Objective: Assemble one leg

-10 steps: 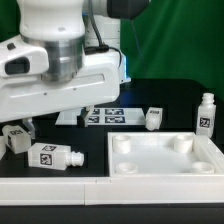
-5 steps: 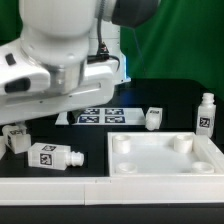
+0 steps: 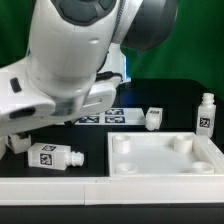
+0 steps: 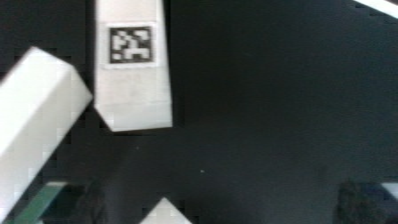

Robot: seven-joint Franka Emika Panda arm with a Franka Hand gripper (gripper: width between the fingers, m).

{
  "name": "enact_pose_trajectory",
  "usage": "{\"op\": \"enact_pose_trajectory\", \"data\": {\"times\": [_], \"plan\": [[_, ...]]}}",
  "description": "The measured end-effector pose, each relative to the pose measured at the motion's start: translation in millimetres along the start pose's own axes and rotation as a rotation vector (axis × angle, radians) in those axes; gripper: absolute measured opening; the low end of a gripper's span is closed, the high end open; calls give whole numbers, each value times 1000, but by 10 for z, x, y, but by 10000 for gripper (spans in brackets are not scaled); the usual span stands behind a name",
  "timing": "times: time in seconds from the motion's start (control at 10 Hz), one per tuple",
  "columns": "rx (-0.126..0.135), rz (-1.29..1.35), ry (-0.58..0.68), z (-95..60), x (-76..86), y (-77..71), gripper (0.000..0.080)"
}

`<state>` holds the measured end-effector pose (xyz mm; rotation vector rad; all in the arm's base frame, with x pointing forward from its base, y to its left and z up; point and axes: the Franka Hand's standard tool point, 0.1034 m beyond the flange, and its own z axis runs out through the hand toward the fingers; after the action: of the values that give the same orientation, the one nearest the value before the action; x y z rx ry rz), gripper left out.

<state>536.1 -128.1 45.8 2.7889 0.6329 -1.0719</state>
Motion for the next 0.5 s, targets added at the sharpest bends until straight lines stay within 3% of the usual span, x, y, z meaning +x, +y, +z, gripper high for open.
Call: {"op": "enact_pose_trajectory", "data": {"times": [0.5], "plan": [[3,0,-10,39,-20,24,649]]}}
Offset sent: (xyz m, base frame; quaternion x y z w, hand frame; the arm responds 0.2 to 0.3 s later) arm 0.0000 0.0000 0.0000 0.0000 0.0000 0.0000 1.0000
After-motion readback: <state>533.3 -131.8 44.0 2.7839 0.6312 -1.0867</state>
